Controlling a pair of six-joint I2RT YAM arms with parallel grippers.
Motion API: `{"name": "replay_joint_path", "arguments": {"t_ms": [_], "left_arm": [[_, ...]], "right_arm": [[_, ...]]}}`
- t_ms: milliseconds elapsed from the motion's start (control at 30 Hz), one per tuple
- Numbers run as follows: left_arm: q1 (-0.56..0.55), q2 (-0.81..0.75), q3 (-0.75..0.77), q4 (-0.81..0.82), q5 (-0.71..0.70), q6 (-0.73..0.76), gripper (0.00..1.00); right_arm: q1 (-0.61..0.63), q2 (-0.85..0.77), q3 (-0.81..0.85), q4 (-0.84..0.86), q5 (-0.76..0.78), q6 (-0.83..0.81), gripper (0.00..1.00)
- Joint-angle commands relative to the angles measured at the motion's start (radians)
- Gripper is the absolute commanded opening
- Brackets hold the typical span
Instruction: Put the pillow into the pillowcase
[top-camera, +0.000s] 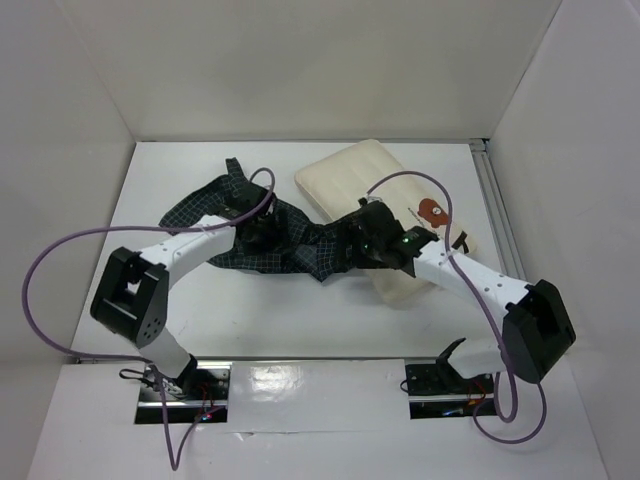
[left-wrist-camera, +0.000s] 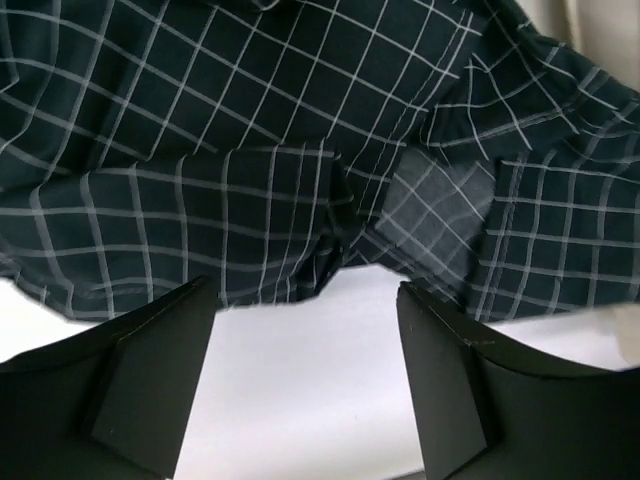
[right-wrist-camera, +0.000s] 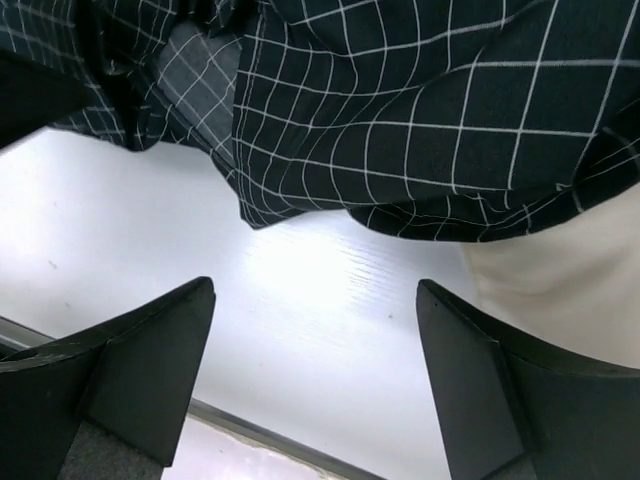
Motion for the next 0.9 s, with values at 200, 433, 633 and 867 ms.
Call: {"name": "replay_joint_path", "arguments": {"t_ms": [200, 433, 633, 867], "left_arm": [[-0.061, 0.197, 0.133, -0.05, -0.235, -0.02, 0.78], [-0.043, 0.231, 0.225, -0.125, -0.301, -0.02, 0.16], [0.005, 0.136, 0.3, -0.19, -0.374, 0.044, 0.0], [0.129, 0.004, 0.45, -0.242, -0.376, 0.132, 0.0]], "right_arm": [[0.013, 0.115, -0.019, 0.202, -0.013, 0.129, 0.87], [0.013, 0.281, 0.078, 0.236, 0.026, 0.129, 0.28], [0.047, 0.24, 0.19, 0.145, 0.025, 0.043, 0.0], [0.128, -0.037, 0.195, 0.015, -0.088, 0.017, 0.0]]}}
